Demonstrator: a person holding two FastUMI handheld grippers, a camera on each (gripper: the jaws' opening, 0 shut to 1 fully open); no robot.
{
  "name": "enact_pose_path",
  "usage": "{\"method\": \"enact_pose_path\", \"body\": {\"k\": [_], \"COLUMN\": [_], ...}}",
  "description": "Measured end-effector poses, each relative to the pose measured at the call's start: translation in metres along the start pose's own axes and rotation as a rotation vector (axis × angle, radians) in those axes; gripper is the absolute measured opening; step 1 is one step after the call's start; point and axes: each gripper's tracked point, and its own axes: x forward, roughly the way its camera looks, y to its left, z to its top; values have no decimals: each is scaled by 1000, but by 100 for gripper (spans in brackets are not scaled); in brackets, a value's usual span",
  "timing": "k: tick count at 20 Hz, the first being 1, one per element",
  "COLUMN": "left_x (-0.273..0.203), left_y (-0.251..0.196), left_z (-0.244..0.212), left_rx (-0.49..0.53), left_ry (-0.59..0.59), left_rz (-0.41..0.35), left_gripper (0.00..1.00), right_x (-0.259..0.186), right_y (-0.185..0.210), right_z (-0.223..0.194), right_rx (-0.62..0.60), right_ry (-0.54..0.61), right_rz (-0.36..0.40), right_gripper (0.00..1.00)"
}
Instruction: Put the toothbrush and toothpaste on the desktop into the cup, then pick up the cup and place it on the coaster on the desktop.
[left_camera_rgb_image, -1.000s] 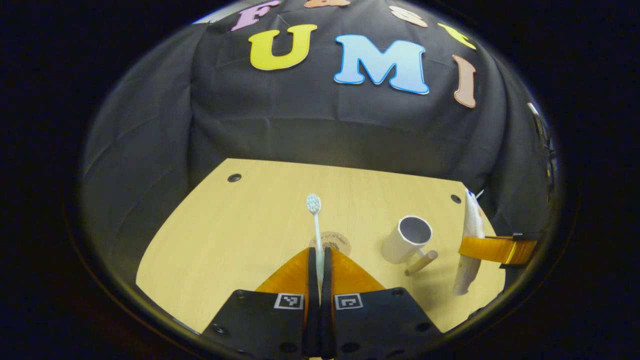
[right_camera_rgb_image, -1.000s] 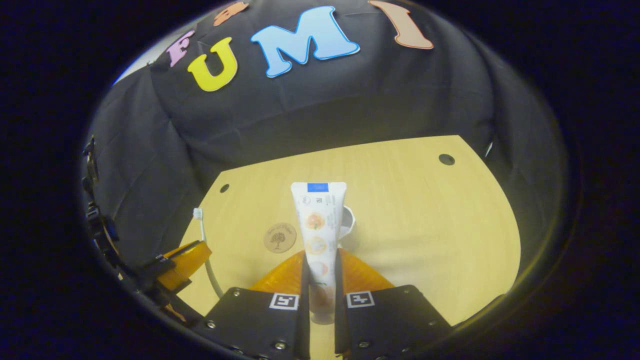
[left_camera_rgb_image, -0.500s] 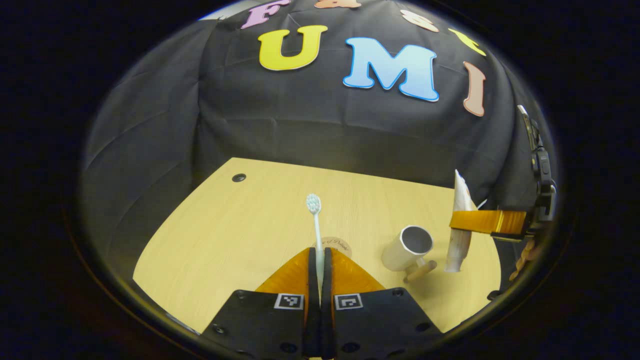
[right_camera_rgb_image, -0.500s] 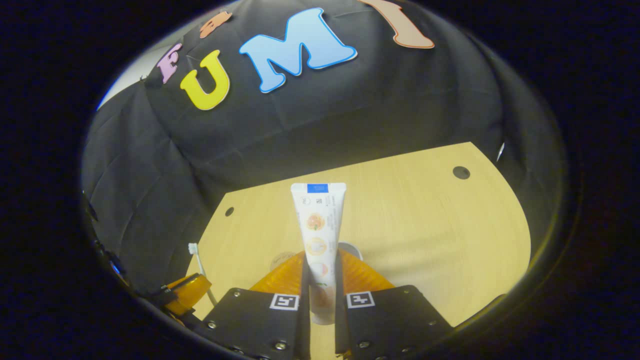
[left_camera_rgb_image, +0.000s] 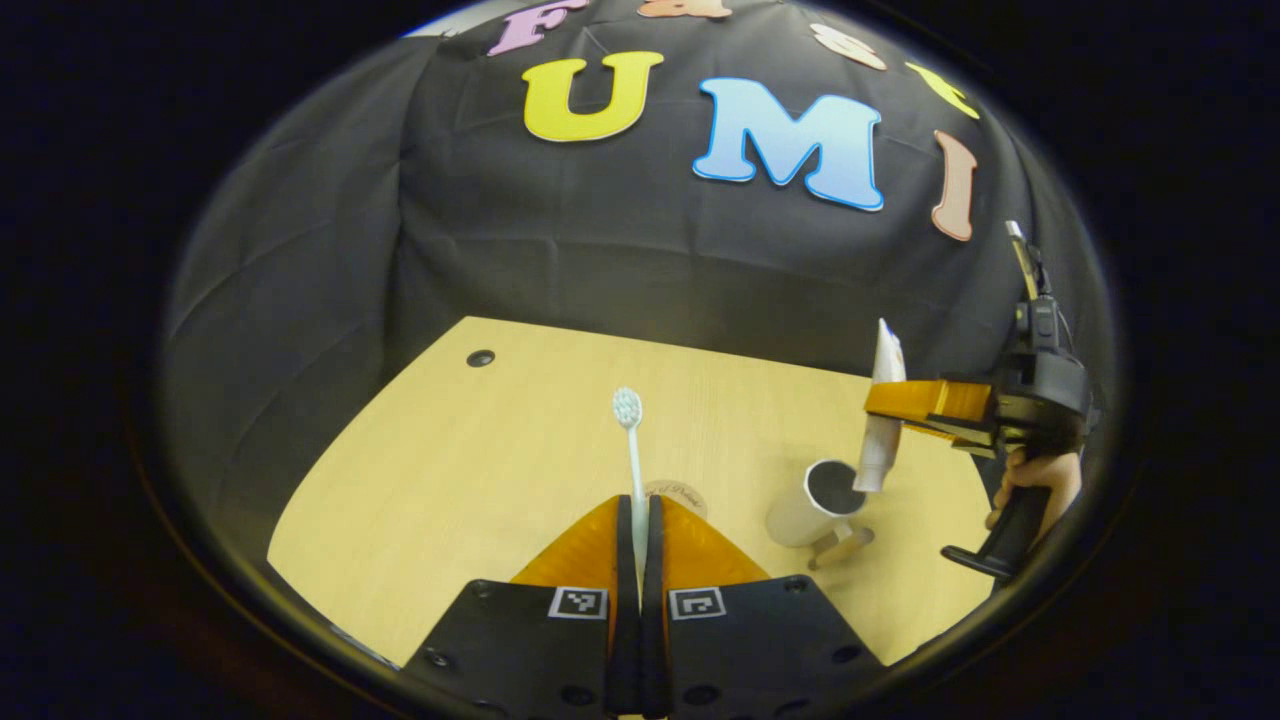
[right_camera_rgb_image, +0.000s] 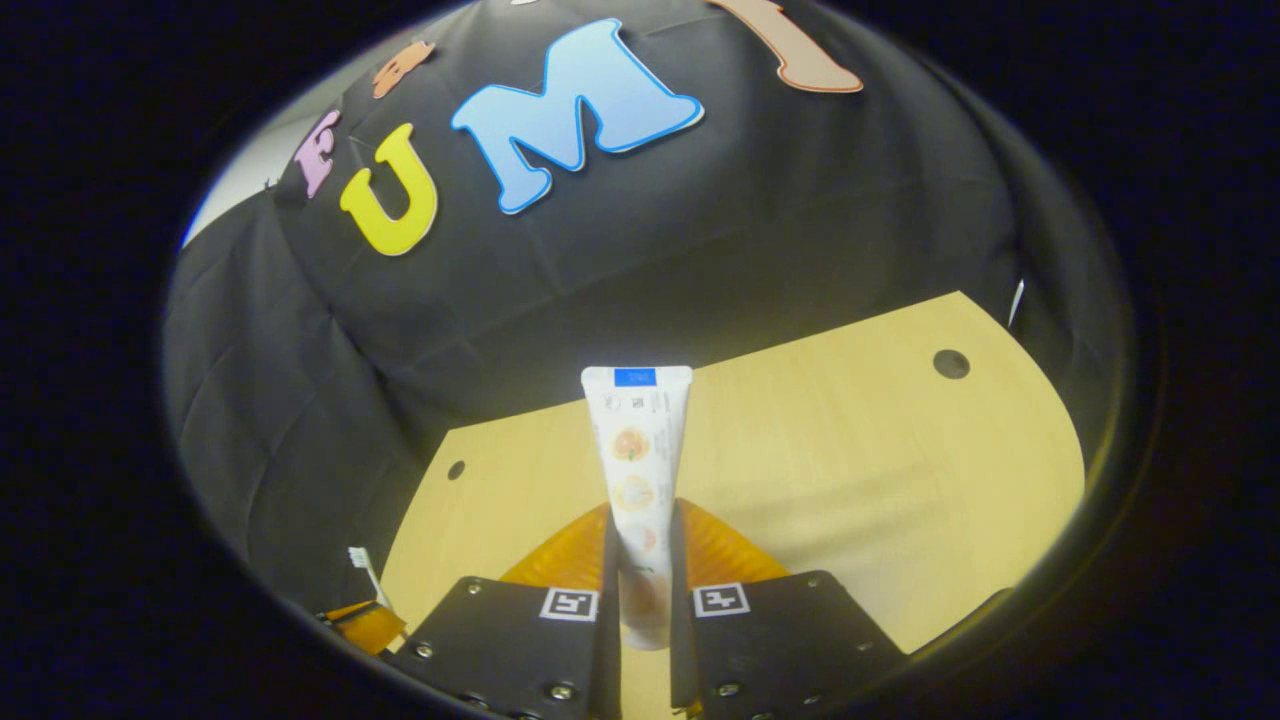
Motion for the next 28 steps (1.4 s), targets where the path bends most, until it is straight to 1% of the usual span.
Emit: {"method": "enact_pose_path", "body": {"k": [2,7,10,13,19,20,22,23,25,26,27,28], "left_x": [-4,-13,-17,-20,-25,-25,-25,-25,-24,-25,-25,-25], "left_y": [0,10,13,17,24,23,22,21,19,18,18,17], "left_z": [0,5,5,2,0,0,0,0,-1,-2,-2,-2], "left_rx": [-8,-8,-19,-37,-61,-60,-55,-56,-60,-61,-62,-61], "left_ry": [4,-15,-25,-23,-31,-34,-35,-37,-35,-35,-35,-36], "left_rz": [-11,7,17,29,49,48,47,46,40,39,37,34], "left_gripper": [8,8,8,8,8,8,8,8,8,8,8,8], "right_x": [11,31,38,41,37,35,34,30,26,23,24,20], "right_y": [0,-7,-8,-13,-15,-16,-12,-12,-11,-8,-7,-8], "right_z": [-1,-16,-27,-35,-44,-45,-50,-52,-57,-58,-58,-57], "right_rx": [-31,-106,-103,-121,-103,-105,-104,-104,-118,-123,-128,-133], "right_ry": [-19,-23,-1,8,21,20,27,32,36,39,39,32], "right_rz": [3,-17,-19,-43,-44,-45,-30,-28,-31,-25,-30,-34], "right_gripper": [20,20,20,20,21,24,24,29,31,43,47,56]}}
